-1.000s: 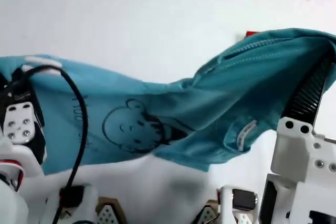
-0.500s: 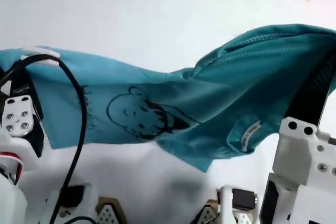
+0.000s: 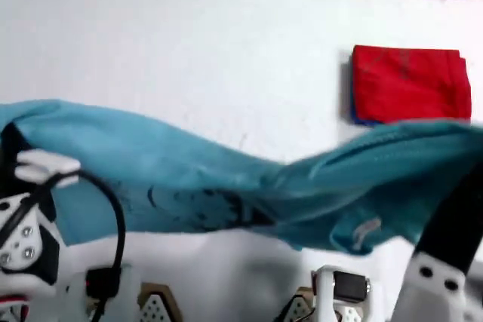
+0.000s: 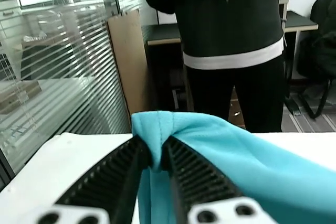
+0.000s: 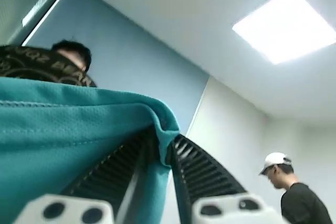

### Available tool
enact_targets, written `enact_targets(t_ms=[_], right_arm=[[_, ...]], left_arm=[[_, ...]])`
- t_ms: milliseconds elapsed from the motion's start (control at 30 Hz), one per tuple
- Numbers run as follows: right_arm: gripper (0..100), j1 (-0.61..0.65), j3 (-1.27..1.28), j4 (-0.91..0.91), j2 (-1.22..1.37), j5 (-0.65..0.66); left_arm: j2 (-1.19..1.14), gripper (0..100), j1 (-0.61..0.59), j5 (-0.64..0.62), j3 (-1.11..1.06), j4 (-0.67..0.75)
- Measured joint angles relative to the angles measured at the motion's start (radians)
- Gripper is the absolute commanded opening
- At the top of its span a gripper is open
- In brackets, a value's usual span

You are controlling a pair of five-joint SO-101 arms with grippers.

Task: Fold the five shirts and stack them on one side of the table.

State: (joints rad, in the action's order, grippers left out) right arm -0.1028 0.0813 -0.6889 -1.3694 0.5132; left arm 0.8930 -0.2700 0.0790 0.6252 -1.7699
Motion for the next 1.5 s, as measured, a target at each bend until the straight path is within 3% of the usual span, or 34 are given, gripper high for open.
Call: enact_targets(t_ms=[200, 333, 533, 800, 933, 1133, 1367, 1500], right_arm=[[1.8, 0.000, -0.002, -0.008, 0.025, 0.000], [1.8, 0.003, 0.014, 0.005, 0.186, 0.000], [1.8, 0.081, 0.115, 0.048, 0.542, -0.002], [1.8, 0.164, 0.161, 0.198, 1.005, 0.000], [1.8, 0.166, 0.160, 0.282, 1.200, -0.002], [1.8, 0.166, 0.137, 0.255, 1.295, -0.002], [1.8, 0.166, 0.137, -0.029, 1.297, 0.000], [1.8, 0.166, 0.137, -0.164, 1.297, 0.000]], left_arm=[[0.003, 3, 0.000, 0.000, -0.023, 0.000], [-0.081, 3, -0.002, 0.000, -0.166, 0.018], [-0.423, 3, 0.002, 0.000, -0.339, 0.144], [-0.870, 3, 0.002, 0.002, -0.336, 0.336], [-1.063, 3, 0.002, 0.002, -0.216, 0.368], [-1.338, 3, 0.002, 0.002, 0.061, 0.308], [-1.602, 3, 0.002, 0.000, 0.334, 0.064], [-1.642, 3, 0.002, 0.063, 0.382, 0.003]])
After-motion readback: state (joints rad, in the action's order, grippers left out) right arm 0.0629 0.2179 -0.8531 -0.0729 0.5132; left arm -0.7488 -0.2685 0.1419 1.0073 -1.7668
